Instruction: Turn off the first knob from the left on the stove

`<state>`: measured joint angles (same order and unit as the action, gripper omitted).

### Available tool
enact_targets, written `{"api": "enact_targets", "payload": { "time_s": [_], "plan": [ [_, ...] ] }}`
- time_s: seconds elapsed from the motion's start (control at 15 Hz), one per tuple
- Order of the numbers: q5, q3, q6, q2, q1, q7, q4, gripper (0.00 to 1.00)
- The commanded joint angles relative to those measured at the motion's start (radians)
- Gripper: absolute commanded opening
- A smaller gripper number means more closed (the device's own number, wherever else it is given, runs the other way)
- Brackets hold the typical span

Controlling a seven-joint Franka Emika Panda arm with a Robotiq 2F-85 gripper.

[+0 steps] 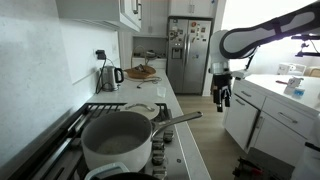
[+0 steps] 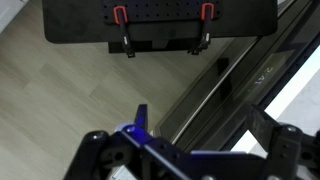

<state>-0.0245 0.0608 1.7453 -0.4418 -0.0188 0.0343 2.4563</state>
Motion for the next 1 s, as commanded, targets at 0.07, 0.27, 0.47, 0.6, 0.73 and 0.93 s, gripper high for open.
{"api": "enact_targets", "payload": {
  "time_s": [0.07,0.27,0.47,0.6,0.73,0.93],
  "plan": [
    [0.006,-0.067,-0.036,0.048,0.049,0.015,-0.053,1.0],
    [0.006,-0.125,-0.05,0.081,0.103,0.023,-0.093,1.0],
    [0.008,-0.178,-0.076,0.122,0.154,0.027,-0.144,1.0],
    [0.009,-0.203,-0.117,0.15,0.18,0.035,-0.182,1.0],
    [0.01,-0.221,-0.181,0.174,0.199,0.043,-0.219,1.0],
    [-0.002,-0.238,-0.277,0.192,0.221,0.058,-0.258,1.0]
  ]
}}
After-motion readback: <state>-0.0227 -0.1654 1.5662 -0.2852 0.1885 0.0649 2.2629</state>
